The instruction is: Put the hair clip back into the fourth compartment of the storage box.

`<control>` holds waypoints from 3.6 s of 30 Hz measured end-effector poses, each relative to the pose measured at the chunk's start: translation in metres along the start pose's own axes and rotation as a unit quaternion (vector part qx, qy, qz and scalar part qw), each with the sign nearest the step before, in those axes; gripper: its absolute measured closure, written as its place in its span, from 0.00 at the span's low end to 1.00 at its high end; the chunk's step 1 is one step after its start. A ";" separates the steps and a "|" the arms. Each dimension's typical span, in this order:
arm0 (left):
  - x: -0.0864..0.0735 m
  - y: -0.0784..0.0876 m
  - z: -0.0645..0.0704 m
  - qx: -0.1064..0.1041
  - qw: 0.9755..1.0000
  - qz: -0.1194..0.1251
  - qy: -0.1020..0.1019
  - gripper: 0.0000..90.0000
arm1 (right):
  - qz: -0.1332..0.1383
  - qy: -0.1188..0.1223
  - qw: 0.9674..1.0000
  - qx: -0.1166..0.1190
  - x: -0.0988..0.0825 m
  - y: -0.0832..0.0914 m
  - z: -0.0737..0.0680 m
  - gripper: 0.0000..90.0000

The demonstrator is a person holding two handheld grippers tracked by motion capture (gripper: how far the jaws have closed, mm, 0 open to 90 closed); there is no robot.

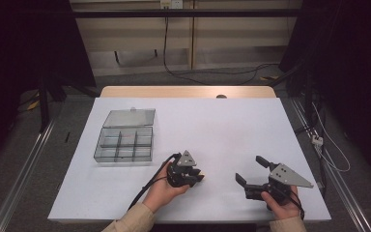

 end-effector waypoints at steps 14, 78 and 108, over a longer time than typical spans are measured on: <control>0.001 0.001 -0.003 -0.014 1.000 0.009 0.023 0.81 | 0.001 -0.001 1.000 0.000 0.000 0.001 0.002 0.05; -0.002 0.085 -0.051 0.002 0.995 0.030 0.096 0.81 | 0.000 0.004 1.000 0.002 0.000 0.000 0.002 0.05; -0.006 0.107 -0.068 0.013 0.994 0.028 0.109 0.81 | 0.000 0.003 1.000 0.002 0.000 0.000 0.002 0.05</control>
Point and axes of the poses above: each handheld gripper's, and its own axes: y roughly backward along the jaws, x roughly out of its top, z roughly to its right, the point moved 3 cm from there along -y, roughly forward along the jaws, and after that the axes turned 12 degrees about -y, right-handed, at the moved point
